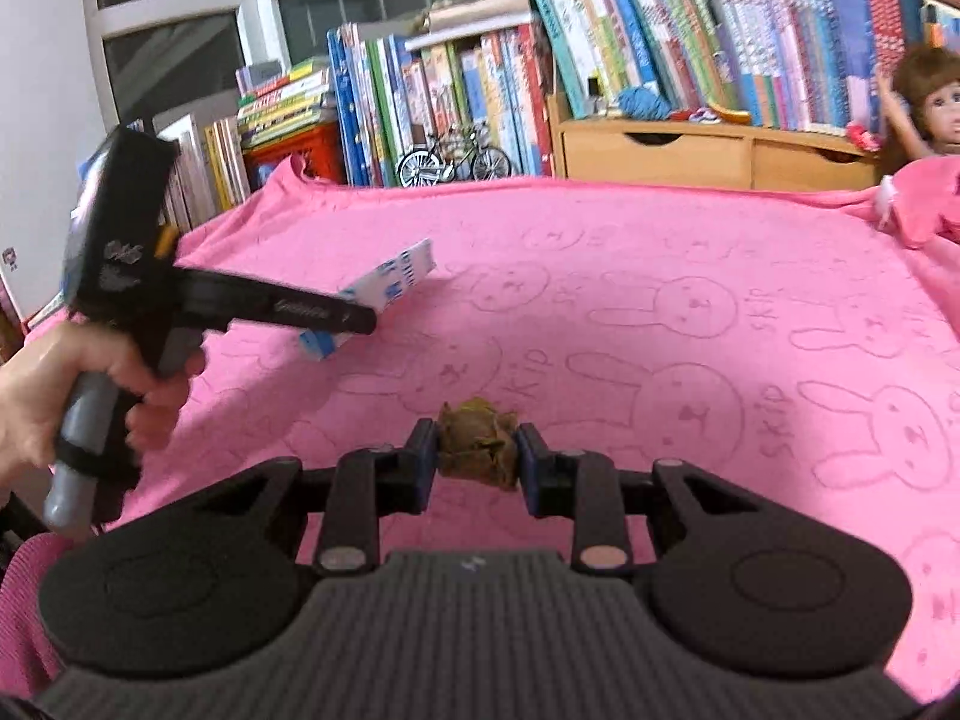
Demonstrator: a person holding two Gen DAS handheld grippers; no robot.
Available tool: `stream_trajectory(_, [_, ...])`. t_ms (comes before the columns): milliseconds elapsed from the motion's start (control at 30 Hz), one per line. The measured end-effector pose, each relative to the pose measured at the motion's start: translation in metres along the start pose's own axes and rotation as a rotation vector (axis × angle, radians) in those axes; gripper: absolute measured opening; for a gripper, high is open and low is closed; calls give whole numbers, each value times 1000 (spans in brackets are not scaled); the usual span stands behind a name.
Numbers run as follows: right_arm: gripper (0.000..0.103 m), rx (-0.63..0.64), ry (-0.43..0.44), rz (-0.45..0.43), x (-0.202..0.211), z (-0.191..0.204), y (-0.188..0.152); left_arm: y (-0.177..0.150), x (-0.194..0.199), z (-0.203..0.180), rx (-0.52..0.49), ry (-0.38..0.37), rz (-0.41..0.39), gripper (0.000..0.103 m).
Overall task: Collect trash
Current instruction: 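Carry the packet and brown crumb down over the bin with both tools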
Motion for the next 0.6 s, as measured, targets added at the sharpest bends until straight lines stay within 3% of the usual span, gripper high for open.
stream_trajectory(267, [37, 5, -52, -63, 29, 32, -27, -51, 95, 0, -34, -54, -121, 26])
stream_trajectory(433, [37, -27, -89, -104, 49, 46, -52, -88, 139, 0, -23, -67, -144, 26])
stream_trajectory(600, [37, -32, -111, -117, 63, 57, -75, -129, 164, 2, -16, -75, -103, 26])
Point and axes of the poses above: each gripper's, at about its wrist camera, not at the fingertips, and x roughly against the way its jaws point, z to its left, y to its top, the point moved 3 cm from there along -x, roughly the way its jaws point, and after that the axes turned 13 degrees about y, right-handed, at the moved point
